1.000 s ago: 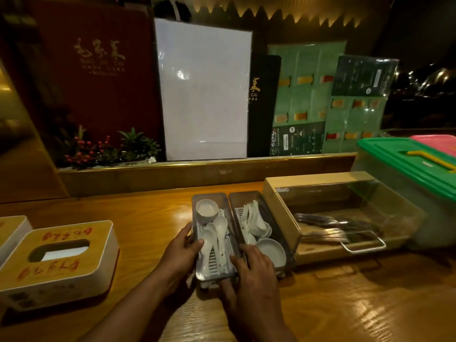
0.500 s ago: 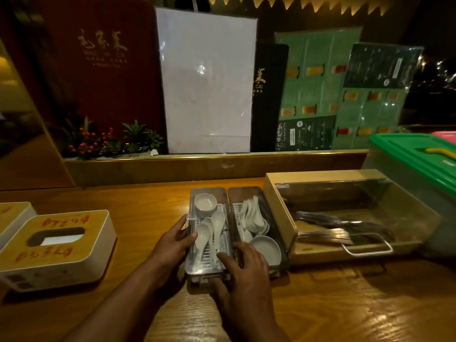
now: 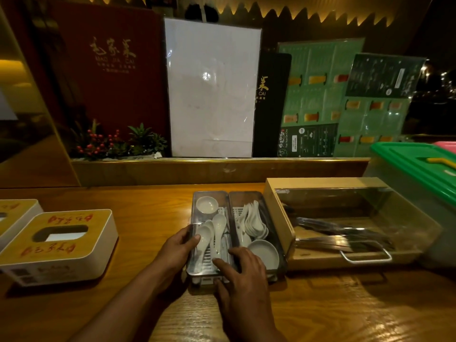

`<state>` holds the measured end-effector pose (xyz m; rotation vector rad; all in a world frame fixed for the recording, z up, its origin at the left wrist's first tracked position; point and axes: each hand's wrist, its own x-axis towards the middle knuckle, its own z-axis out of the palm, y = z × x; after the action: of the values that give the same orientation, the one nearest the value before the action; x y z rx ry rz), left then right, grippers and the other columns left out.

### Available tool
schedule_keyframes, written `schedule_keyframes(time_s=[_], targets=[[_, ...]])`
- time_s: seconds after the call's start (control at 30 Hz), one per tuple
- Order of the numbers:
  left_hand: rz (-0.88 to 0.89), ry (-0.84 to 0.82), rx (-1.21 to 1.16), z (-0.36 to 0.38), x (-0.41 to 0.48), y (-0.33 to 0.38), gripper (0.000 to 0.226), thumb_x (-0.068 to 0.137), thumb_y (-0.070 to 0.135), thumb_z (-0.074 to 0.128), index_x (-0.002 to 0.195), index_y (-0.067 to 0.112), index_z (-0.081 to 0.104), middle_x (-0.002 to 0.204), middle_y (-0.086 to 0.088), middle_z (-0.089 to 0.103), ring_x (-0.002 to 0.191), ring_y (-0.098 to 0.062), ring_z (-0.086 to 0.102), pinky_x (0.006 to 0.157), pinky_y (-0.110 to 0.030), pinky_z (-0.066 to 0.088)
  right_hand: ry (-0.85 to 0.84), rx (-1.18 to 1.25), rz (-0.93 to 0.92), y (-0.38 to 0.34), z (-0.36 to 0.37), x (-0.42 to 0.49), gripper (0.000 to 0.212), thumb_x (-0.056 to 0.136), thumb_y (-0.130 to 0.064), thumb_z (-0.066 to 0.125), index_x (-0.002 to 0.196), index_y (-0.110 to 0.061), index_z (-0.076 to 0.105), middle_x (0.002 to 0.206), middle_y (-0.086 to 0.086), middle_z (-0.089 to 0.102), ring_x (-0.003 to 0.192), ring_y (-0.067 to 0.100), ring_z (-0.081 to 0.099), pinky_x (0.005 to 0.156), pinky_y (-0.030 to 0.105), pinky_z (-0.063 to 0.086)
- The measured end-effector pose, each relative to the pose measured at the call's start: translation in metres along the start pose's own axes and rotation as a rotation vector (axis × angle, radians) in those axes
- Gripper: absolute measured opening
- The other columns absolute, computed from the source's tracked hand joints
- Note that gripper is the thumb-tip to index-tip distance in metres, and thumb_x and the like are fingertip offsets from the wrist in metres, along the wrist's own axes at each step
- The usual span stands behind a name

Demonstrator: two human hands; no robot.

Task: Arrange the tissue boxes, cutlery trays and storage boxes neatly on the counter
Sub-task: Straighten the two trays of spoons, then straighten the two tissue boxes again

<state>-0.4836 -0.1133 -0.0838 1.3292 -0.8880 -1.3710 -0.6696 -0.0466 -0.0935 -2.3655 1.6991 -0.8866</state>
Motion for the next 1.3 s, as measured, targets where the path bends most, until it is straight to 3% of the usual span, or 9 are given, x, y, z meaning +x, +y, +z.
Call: schedule_keyframes(time_s=[0.1,0.37,0.53,0.63,0.8,0.9,1.07,1.2,1.3], targets=[[-0.018,-0.004,0.001,-0.002,0.001,-0.004,0.032,0.102,0.018,0.051,0.131,0.025,0.060,0.115,-0.013,0.075,0.102,-0.037,0.073,0.090,-0.061,0.056,0.001,0.009,0.015,0.002,0.001,0.000,0.055,0.074,-0.037,0.083,0.123,-0.046,0.059,0.133,-0.011,0.052,0.129,0.014,0.038,0.100,0.030,0.032],[-0.055,-0.041,-0.041,-0.008,0.008,-0.014,0.031,0.101,0.023,0.052,0.131,0.027,0.061,0.121,-0.015,0.072,0.109,-0.040,0.070,0.095,-0.063,0.051,0.018,0.052,0.031,0.001,0.002,0.000,0.049,0.076,-0.034,0.081,0.119,-0.048,0.062,0.128,-0.014,0.050,0.124,0.010,0.039,0.096,0.025,0.031],[-0.015,-0.014,-0.005,-0.009,-0.003,-0.004,0.037,0.098,0.030,0.059,0.135,0.031,0.059,0.133,-0.008,0.067,0.116,-0.030,0.067,0.098,-0.056,0.053,-0.023,0.040,0.026,-0.001,-0.003,0.002,0.045,0.077,-0.053,0.069,0.121,-0.047,0.060,0.128,-0.014,0.045,0.121,0.009,0.039,0.098,0.029,0.035],[0.042,0.058,0.101,-0.022,-0.022,0.013,0.055,0.095,0.038,0.063,0.147,0.032,0.044,0.143,0.009,0.051,0.129,-0.020,0.053,0.104,-0.048,0.048,0.036,0.081,0.032,-0.014,-0.001,0.003,0.045,0.076,-0.053,0.066,0.119,-0.039,0.062,0.122,-0.008,0.049,0.115,0.012,0.045,0.095,0.037,0.044],[0.384,0.032,0.595,-0.089,-0.059,0.054,0.047,0.095,0.026,0.065,0.141,0.030,0.054,0.136,0.014,0.056,0.122,-0.005,0.053,0.091,-0.020,0.051,0.073,0.194,-0.027,-0.083,0.025,0.018,0.035,0.086,-0.048,0.062,0.118,-0.034,0.063,0.114,-0.008,0.053,0.108,0.013,0.051,0.087,0.039,0.048],[0.559,0.059,0.860,-0.148,-0.078,0.078,0.041,0.093,0.029,0.067,0.134,0.030,0.060,0.127,0.018,0.055,0.114,-0.001,0.054,0.095,-0.024,0.048,-0.043,0.200,-0.102,-0.141,0.053,0.033,0.047,0.089,-0.054,0.055,0.132,-0.035,0.052,0.120,-0.005,0.052,0.110,0.016,0.049,0.090,0.040,0.046],[0.609,0.234,0.994,-0.243,-0.092,0.088,0.038,0.091,0.027,0.070,0.129,0.028,0.064,0.131,0.008,0.063,0.114,-0.007,0.057,0.090,-0.028,0.047,-0.179,0.098,-0.136,-0.224,0.096,0.060,0.079,0.082,-0.063,0.061,0.149,-0.038,0.028,0.142,0.004,0.041,0.126,0.025,0.041,0.101,0.041,0.042],[0.557,0.389,0.983,-0.302,-0.101,0.087,0.039,0.089,0.024,0.071,0.127,0.023,0.065,0.137,-0.004,0.061,0.122,-0.025,0.057,0.092,-0.038,0.047,-0.145,-0.053,-0.088,-0.244,0.115,0.071,0.076,0.078,-0.069,0.062,0.143,-0.040,0.037,0.148,0.008,0.039,0.131,0.030,0.038,0.104,0.045,0.039],[0.502,0.368,0.942,-0.325,-0.099,0.085,0.045,0.088,0.033,0.072,0.131,0.029,0.061,0.142,-0.002,0.056,0.124,-0.027,0.056,0.090,-0.043,0.051,-0.110,-0.097,-0.048,-0.238,0.115,0.076,0.071,0.080,-0.067,0.061,0.143,-0.039,0.041,0.147,0.005,0.042,0.131,0.026,0.039,0.105,0.044,0.037]])
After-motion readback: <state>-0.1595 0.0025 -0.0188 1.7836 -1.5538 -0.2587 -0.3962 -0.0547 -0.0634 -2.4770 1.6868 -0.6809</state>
